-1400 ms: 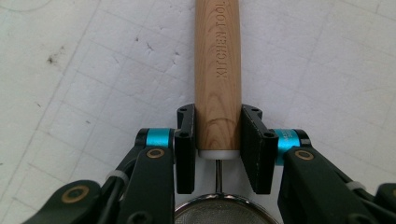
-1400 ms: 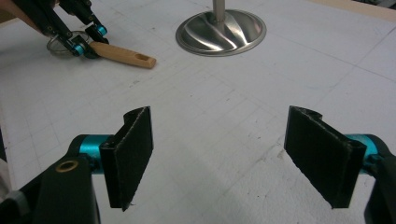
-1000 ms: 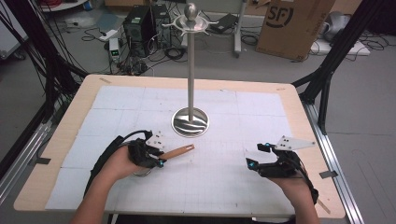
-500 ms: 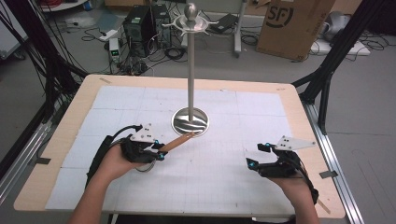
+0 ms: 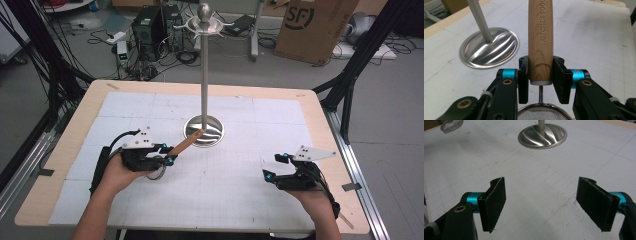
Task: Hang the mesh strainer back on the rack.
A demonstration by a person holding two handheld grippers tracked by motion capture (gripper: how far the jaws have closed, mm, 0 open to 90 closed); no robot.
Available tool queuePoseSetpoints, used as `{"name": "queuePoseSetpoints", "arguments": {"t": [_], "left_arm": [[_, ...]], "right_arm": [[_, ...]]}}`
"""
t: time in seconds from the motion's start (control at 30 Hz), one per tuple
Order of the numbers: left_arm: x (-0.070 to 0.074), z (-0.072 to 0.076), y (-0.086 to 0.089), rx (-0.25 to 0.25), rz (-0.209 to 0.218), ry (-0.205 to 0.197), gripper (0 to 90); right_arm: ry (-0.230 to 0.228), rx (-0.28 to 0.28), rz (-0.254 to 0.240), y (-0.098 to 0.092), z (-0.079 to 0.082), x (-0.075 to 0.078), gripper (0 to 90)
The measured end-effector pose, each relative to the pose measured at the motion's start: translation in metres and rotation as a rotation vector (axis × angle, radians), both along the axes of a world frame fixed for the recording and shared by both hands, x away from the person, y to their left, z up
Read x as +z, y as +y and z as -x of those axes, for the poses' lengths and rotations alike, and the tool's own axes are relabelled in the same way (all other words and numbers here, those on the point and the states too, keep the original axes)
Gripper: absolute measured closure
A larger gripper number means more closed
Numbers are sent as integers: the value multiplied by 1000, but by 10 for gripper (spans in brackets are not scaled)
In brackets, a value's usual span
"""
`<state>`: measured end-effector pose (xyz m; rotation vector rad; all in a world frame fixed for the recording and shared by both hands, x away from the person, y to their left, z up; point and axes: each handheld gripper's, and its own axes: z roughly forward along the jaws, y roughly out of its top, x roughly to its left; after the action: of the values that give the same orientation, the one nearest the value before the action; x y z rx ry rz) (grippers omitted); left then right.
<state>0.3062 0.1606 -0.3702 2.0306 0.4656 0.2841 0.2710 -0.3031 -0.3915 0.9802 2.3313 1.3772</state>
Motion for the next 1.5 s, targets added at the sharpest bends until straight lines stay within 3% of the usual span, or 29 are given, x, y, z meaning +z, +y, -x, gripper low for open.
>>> {"name": "queuePoseSetpoints", "arguments": {"t": [0.1,0.27,0.43,0.57,0.83,1.3,1.5], "left_arm": [[3,1,2,4,28,-14,689],[10,2,8,14,115,-38,689],[16,0,9,37,124,-75,689],[23,-2,10,39,162,-98,690],[38,-8,6,39,169,-139,689],[75,-18,9,22,190,-162,689],[92,-22,13,34,181,-184,689]], "right_arm": [[-1,2,0,0,0,0,230],[-2,3,2,0,0,0,230],[-2,4,1,0,0,0,230],[0,2,0,0,0,0,230],[-2,3,1,-1,0,1,230],[-2,1,-5,-3,0,1,230],[0,-3,-8,-3,0,1,230]]}}
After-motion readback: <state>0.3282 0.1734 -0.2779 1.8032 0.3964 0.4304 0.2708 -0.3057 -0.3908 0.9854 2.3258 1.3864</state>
